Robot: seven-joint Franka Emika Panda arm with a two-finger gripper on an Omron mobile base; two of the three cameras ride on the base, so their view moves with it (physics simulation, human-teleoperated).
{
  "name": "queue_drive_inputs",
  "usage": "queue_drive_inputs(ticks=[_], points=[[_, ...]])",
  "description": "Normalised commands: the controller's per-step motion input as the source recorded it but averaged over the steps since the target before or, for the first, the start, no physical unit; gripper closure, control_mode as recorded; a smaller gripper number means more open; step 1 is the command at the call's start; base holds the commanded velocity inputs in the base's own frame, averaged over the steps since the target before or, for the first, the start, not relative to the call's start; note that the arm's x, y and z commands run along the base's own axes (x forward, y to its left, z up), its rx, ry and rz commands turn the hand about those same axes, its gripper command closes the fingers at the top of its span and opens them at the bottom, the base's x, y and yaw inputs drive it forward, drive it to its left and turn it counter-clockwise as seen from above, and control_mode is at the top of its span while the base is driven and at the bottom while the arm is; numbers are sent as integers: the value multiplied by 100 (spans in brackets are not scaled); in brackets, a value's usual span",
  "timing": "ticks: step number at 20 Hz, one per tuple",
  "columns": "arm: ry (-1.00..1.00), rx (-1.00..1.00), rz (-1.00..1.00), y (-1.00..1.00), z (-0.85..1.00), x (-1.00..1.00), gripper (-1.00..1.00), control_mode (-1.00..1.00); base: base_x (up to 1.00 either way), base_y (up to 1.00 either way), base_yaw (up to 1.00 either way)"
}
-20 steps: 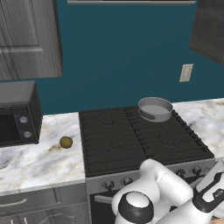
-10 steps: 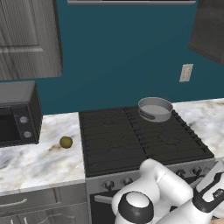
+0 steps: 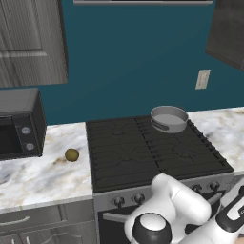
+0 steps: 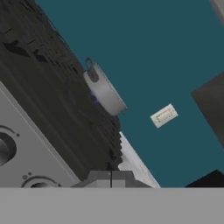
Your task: Turn on the burner for the pot on the stove. Wait thirty seconds for the pot to heat up. Then add the potato to the pot.
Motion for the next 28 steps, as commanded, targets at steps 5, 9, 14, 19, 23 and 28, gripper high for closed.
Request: queue_drive_inputs(ticks=[5,9,14,19,23,28], points=[[-1,2,-8,9,82,-4,100,-100,0,0,0],[44,-13,0,8,100,-1,100,-100,0,0,0],[51,-16,10,23,100,0,100,-100,0,0,0],[46,-29,21,56,100,5,100,-100,0,0,0],[39,-26,9,15,100,14,100,-100,0,0,0],[31,-19,-3,12,100,3,100,-100,0,0,0]])
